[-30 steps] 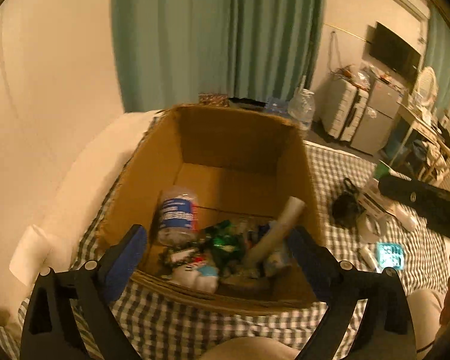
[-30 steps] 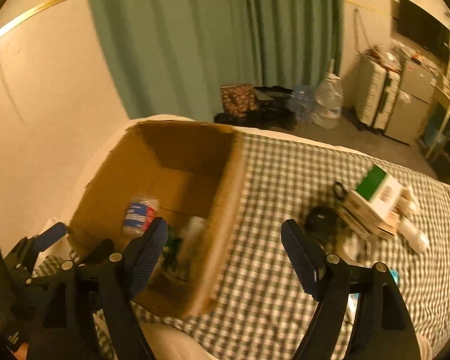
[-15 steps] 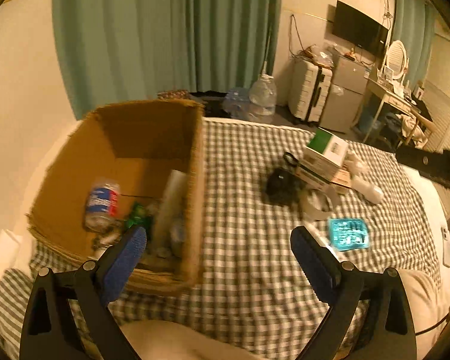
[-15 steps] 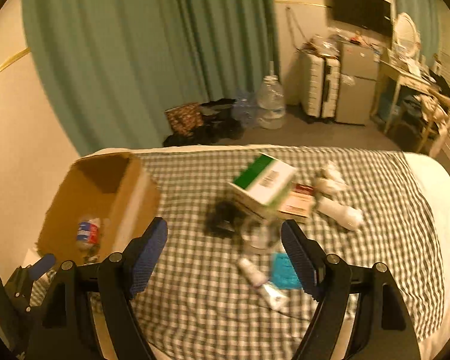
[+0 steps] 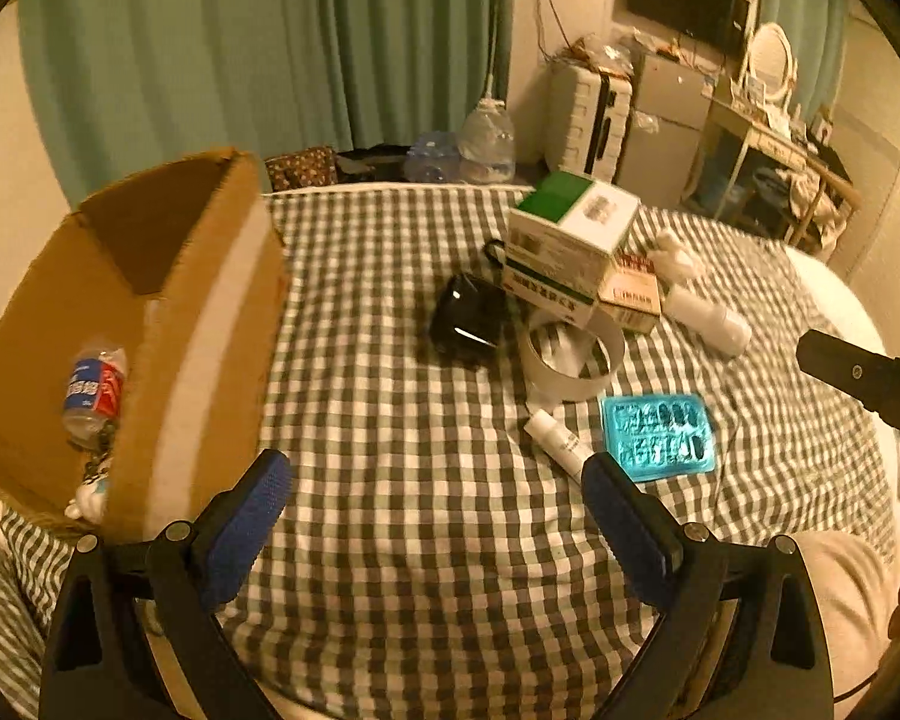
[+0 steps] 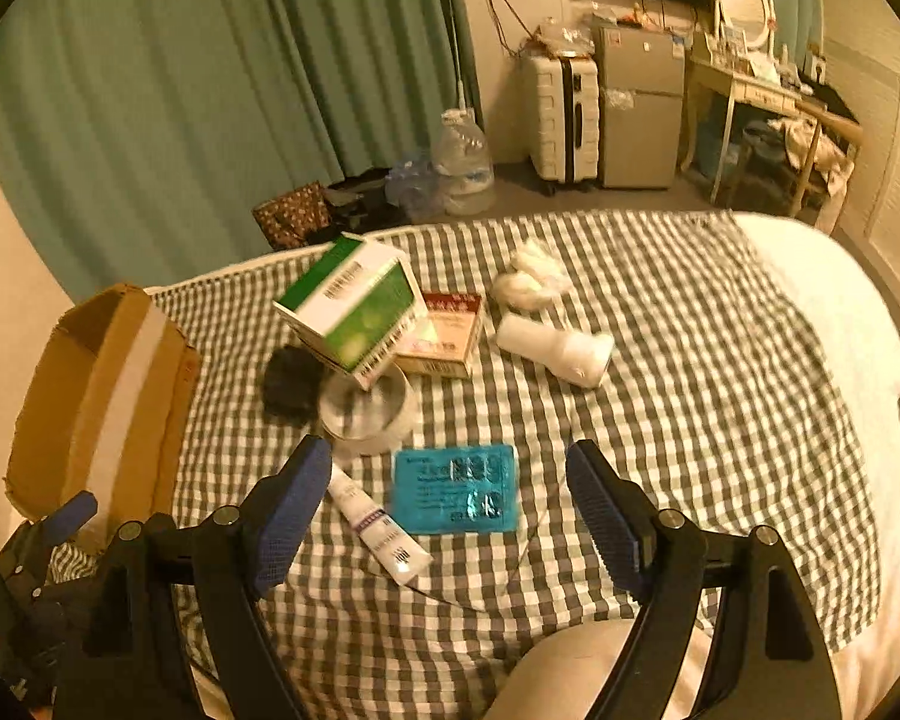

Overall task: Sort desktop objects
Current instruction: 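Move both grippers back over the items on the bed, then grasp the white-and-purple tube with the left gripper while the right grasps the blue blister pack, then carry the tube and blister pack over the cardboard box with both grippers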

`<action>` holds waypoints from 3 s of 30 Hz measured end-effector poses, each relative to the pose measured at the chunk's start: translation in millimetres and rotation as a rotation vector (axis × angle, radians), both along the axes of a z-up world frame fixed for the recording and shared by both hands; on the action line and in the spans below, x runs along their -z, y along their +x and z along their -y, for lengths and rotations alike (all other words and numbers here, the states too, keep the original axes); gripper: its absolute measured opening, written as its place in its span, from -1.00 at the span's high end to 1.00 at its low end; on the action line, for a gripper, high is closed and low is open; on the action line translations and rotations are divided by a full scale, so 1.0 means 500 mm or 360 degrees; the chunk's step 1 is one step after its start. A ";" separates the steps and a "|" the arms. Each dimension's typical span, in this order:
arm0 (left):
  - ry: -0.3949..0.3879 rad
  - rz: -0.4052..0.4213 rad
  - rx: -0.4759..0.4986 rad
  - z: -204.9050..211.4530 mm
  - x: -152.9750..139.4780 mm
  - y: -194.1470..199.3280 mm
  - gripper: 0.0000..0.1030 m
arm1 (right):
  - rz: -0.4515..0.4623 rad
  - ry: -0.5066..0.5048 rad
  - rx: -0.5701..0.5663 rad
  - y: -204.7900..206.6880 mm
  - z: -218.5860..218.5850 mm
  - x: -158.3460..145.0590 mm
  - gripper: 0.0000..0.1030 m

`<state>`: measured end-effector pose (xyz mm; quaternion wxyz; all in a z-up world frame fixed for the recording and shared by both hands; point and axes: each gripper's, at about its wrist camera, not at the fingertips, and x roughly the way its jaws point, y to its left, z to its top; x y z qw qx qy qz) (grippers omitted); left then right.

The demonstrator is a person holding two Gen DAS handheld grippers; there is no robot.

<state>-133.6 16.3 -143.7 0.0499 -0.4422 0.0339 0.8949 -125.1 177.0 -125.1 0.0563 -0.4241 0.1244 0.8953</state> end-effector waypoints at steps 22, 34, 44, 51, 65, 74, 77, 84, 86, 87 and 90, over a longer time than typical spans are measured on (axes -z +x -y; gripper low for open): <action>-0.0057 0.0248 0.0148 -0.151 0.175 -0.080 -0.94 | 0.0276 -0.0115 0.0131 -0.050 -0.091 0.169 -0.68; 0.0046 0.0334 0.0159 -0.145 0.234 -0.107 -0.38 | 0.0369 -0.0184 0.0077 -0.081 -0.083 0.212 -0.68; 0.0117 0.0350 0.0182 -0.096 0.202 -0.088 0.73 | 0.0502 -0.0258 0.0004 -0.120 -0.067 0.262 -0.68; 0.0064 0.0345 0.0257 -0.112 0.203 -0.061 0.73 | 0.0528 -0.0257 -0.0050 -0.126 -0.056 0.269 -0.22; 0.0056 0.0357 0.0279 -0.119 0.211 -0.080 0.73 | 0.0339 -0.0373 -0.0294 -0.104 -0.022 0.226 0.76; 0.0076 0.0328 0.0315 -0.108 0.210 -0.072 0.77 | 0.0284 -0.0488 -0.0413 -0.119 0.021 0.218 0.76; 0.0110 0.0311 0.0315 -0.098 0.195 -0.067 0.78 | 0.0259 -0.0463 -0.0381 -0.114 0.017 0.215 0.76; 0.0183 0.0250 0.0283 -0.056 0.142 -0.056 0.78 | 0.0189 -0.0282 -0.0341 -0.097 0.014 0.181 0.82; 0.0185 0.0231 0.0260 -0.044 0.126 -0.051 0.78 | 0.0169 -0.0238 -0.0338 -0.089 0.019 0.168 0.83; 0.0194 0.0231 0.0261 -0.041 0.121 -0.049 0.78 | 0.0156 -0.0216 -0.0335 -0.086 0.021 0.162 0.84; 0.0204 0.0199 0.0247 -0.027 0.098 -0.038 0.78 | 0.0129 -0.0186 -0.0340 -0.077 0.030 0.145 0.84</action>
